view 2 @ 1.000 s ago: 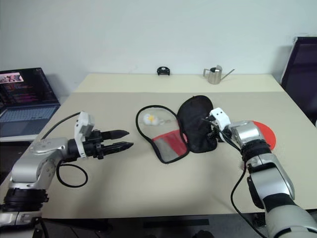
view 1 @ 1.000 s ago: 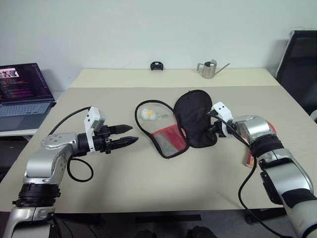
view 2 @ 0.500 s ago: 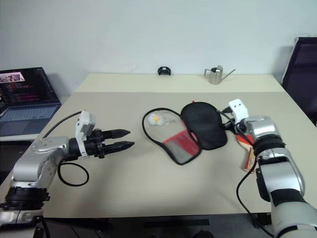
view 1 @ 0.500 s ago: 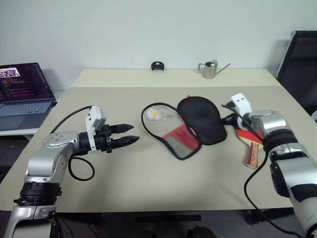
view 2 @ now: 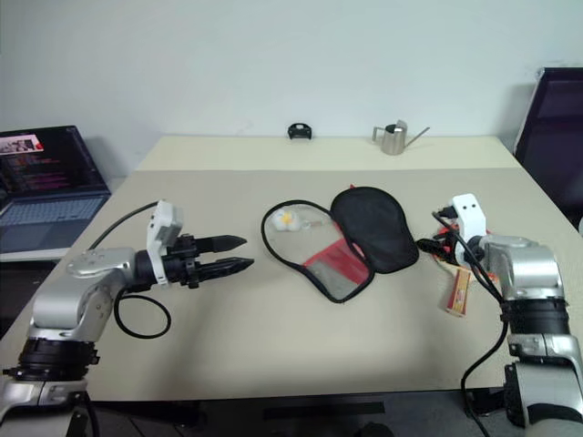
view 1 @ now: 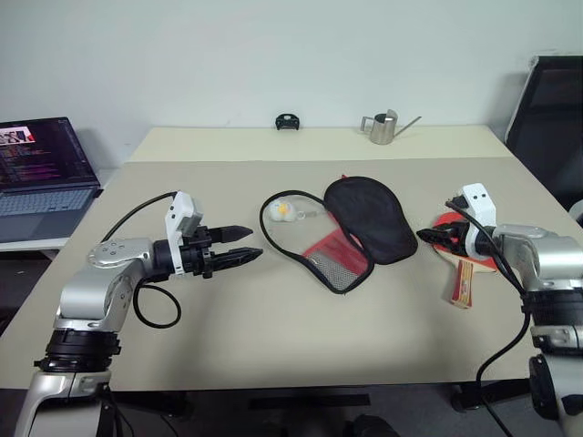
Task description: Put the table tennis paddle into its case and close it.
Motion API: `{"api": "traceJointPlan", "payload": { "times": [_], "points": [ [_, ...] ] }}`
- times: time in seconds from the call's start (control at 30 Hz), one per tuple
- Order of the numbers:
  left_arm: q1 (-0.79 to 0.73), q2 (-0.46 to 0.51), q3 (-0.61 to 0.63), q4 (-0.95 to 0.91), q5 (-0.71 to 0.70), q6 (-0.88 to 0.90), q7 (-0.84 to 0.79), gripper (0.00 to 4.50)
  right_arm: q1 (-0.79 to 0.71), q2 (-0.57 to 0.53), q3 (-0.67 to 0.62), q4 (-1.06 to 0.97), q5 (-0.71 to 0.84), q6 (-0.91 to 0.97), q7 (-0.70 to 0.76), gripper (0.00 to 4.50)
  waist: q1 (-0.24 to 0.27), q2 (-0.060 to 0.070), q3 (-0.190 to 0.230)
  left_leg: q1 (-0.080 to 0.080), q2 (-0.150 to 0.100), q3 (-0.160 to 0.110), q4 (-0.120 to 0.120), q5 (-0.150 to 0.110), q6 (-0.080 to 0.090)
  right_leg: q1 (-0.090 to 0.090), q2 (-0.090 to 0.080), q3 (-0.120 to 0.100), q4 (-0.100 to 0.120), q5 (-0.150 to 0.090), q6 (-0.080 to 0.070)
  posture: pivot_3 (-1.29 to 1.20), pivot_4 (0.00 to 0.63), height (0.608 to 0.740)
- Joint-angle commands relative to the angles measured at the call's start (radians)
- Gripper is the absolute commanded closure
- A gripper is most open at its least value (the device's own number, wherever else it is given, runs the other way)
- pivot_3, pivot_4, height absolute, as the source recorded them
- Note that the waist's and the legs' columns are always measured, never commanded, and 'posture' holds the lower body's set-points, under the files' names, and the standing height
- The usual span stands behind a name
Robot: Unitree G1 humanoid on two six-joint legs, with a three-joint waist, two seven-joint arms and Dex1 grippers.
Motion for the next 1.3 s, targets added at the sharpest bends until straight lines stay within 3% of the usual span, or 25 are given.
{"api": "traceJointPlan", "payload": {
  "times": [0.03,0.07,0.33,0.53,0.7,0.9,1.3],
  "points": [
    [-0.017,0.007,0.019,-0.03,-0.013,-0.002,-0.008,1.49,0.036,-0.005,-0.104,-0.19,0.062,0.104,-0.056,0.27,-0.001,0.0,0.0,0.0,0.0,0.0,0.0,0.0,0.0,0.0,0.0,0.0,0.0,0.0,0.0,0.0,0.15,0.74],
    [-0.016,0.007,0.018,-0.036,-0.015,-0.002,-0.008,1.49,0.053,0.007,-0.125,-0.235,0.059,0.122,-0.092,0.03,-0.001,0.0,0.0,0.0,0.0,0.0,0.0,0.0,0.0,0.0,0.0,0.0,0.001,0.0,0.0,0.0,0.15,0.74],
    [-0.053,-0.014,-0.014,-0.043,-0.017,-0.007,-0.031,1.49,0.182,0.195,-0.227,-0.464,-0.06,0.201,-0.453,0.03,0.0,0.0,0.0,0.001,0.0,0.0,0.001,0.0,0.0,0.0,0.0,0.001,0.004,0.0,0.0,0.0,0.15,0.74],
    [-0.135,-0.033,-0.055,-0.04,-0.031,0.011,-0.099,1.49,0.242,0.356,-0.235,-0.535,-0.126,0.209,-0.629,0.03,0.0,0.0,0.0,0.002,-0.001,0.001,0.001,0.0,0.0,0.0,0.0,0.001,0.005,0.0,0.0,0.0,0.15,0.74],
    [-0.231,-0.043,-0.113,-0.044,-0.038,0.032,-0.188,1.49,0.26,0.433,-0.222,-0.555,-0.152,0.199,-0.694,0.03,-0.002,0.0,0.0,0.003,-0.001,0.001,0.001,0.0,0.0,0.0,0.001,0.002,0.006,0.0,0.0,0.0,0.15,0.74],
    [-0.318,-0.09,-0.192,-0.01,-0.008,-0.004,-0.258,1.49,0.274,0.441,-0.212,-0.5,-0.172,0.152,-0.72,0.03,-0.002,0.0,0.0,0.003,-0.001,0.001,0.001,0.001,0.0,0.0,0.006,0.002,0.007,0.0,0.0,0.0,0.15,0.74],
    [-0.326,-0.138,-0.208,-0.008,0.006,-0.02,-0.27,1.49,0.306,0.479,-0.21,-0.397,-0.18,0.079,-0.74,0.03,-0.006,-0.001,0.0,0.005,0.0,0.002,0.001,0.001,0.0,0.0,0.006,0.004,0.008,0.0,0.0,0.0,0.15,0.74]
  ]
}}
